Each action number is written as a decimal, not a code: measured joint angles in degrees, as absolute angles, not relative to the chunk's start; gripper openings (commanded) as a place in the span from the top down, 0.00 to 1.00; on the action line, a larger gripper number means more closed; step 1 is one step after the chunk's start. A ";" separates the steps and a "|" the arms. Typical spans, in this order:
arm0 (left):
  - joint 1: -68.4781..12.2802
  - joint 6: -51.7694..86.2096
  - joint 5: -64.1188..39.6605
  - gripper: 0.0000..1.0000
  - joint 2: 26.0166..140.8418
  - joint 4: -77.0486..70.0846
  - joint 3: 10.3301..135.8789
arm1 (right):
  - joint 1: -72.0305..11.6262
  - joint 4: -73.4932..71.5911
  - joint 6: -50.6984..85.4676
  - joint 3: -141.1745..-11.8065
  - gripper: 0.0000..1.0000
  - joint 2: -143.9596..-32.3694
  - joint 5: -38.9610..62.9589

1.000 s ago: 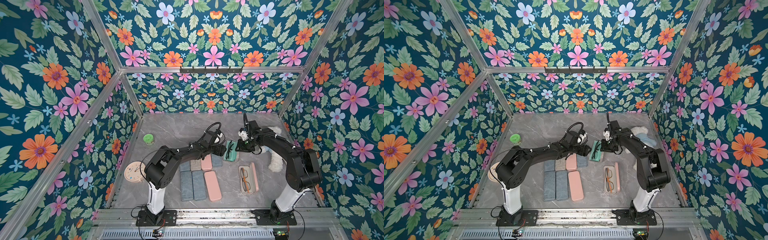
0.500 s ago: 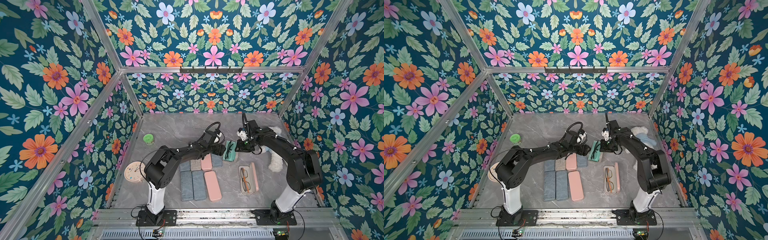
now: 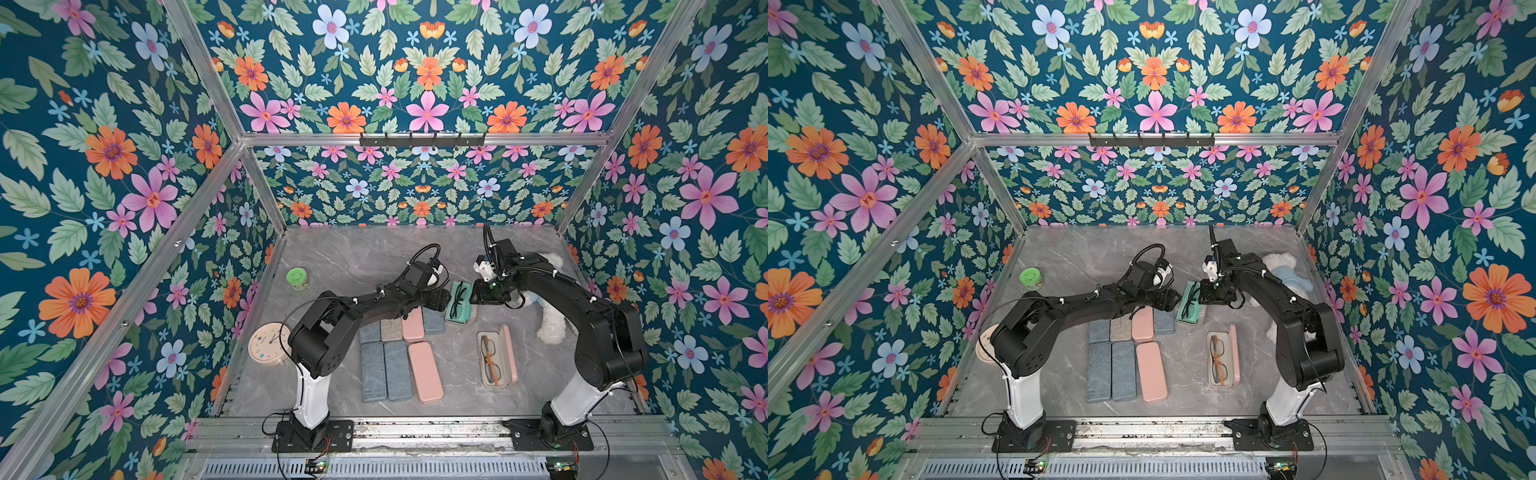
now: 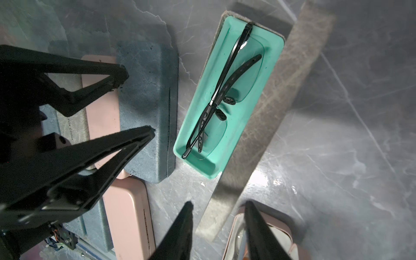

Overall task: Close the glasses case
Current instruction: Move the glasses case to the center of the board, then adjust the glasses case at the center of the board.

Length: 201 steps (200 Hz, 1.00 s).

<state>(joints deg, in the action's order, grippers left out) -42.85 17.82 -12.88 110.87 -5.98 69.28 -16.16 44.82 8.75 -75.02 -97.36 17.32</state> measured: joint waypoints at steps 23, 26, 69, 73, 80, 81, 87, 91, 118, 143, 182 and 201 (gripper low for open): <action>-42.85 17.93 -12.88 0.23 110.72 -6.02 69.25 | -16.16 45.19 9.21 -75.96 0.47 -97.36 15.79; -42.85 17.93 -12.88 0.22 110.72 -6.00 69.25 | -16.16 45.21 9.39 -76.09 0.46 -97.36 15.57; -42.85 17.93 -12.88 0.22 110.72 -6.00 69.23 | -15.99 45.95 10.98 -78.74 0.42 -98.56 13.06; -42.85 17.93 -12.88 0.23 110.72 -6.02 69.23 | -15.88 46.04 11.22 -79.05 0.42 -98.83 13.04; -42.85 17.93 -12.88 0.23 110.67 -6.02 69.14 | -15.70 46.22 11.73 -79.55 0.42 -99.33 12.78; -42.85 17.93 -12.88 0.23 110.65 -6.02 69.14 | -15.68 46.24 11.73 -79.61 0.42 -99.39 12.69; -42.81 17.93 -12.88 0.23 110.65 -6.00 69.12 | -15.53 46.37 11.77 -80.01 0.42 -99.79 12.19; -42.81 17.93 -12.88 0.23 110.59 -6.02 69.06 | -15.38 46.39 11.92 -80.23 0.42 -100.05 11.77; -42.81 17.93 -12.86 0.23 110.34 -6.09 68.90 | -14.39 46.46 12.97 -81.34 0.42 -101.34 11.16; -42.74 17.93 -12.86 0.23 110.34 -6.07 68.84 | -14.31 46.52 13.23 -82.81 0.42 -103.07 10.76; -42.70 17.93 -12.86 0.23 110.34 -6.07 68.82 | -14.35 46.85 13.30 -86.67 0.47 -106.43 10.90; -42.68 17.93 -12.86 0.23 110.34 -6.07 68.82 | -14.31 47.03 12.95 -87.83 0.50 -107.81 11.05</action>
<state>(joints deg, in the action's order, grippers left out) -42.68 17.93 -12.86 110.34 -6.07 68.82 -14.31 47.03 12.95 -87.83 -107.81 11.05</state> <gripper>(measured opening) 0.774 0.512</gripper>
